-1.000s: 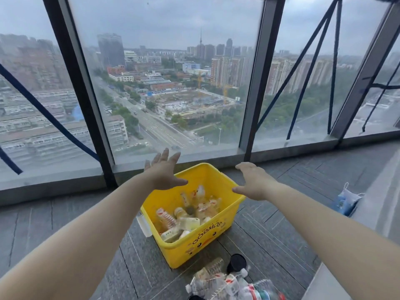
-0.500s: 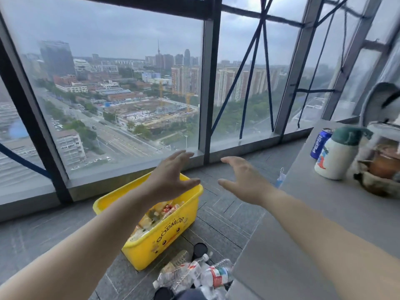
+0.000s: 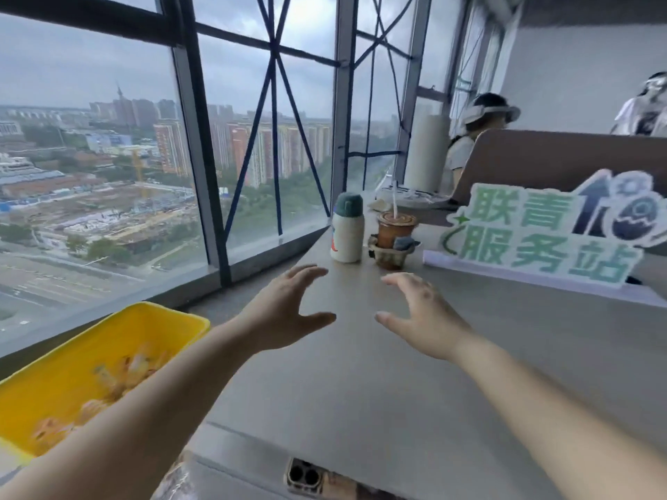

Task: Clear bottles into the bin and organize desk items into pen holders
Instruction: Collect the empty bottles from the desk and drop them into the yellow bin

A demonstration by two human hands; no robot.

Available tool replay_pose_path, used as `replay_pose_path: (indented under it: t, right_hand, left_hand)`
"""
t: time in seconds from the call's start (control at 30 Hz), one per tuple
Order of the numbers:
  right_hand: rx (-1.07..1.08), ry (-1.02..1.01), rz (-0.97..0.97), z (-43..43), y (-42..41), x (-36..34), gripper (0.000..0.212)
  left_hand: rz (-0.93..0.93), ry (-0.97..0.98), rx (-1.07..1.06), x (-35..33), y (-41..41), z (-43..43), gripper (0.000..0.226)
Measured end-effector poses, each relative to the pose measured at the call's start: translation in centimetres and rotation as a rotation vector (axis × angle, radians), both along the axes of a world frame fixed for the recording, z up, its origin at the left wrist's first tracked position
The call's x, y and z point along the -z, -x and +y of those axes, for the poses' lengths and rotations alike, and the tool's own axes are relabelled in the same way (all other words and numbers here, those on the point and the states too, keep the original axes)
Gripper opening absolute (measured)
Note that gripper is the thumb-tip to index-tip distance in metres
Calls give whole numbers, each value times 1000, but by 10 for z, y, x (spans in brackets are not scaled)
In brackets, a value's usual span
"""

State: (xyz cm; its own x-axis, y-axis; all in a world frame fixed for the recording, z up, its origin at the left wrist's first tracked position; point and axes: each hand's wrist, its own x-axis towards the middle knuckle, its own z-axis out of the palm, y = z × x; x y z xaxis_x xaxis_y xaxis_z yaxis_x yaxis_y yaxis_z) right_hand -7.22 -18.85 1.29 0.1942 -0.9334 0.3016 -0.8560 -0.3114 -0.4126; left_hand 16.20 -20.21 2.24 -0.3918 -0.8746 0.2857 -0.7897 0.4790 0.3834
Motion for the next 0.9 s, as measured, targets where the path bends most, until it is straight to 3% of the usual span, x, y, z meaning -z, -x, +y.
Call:
replay_pose_path:
  t: [0.6, 0.9]
  right_hand:
    - [659, -68, -15, 220, 423, 6, 56]
    - [898, -52, 78, 258, 566, 22, 63]
  left_hand:
    - [8, -43, 437, 5, 414, 102, 70]
    - [29, -65, 296, 33, 563, 115, 75]
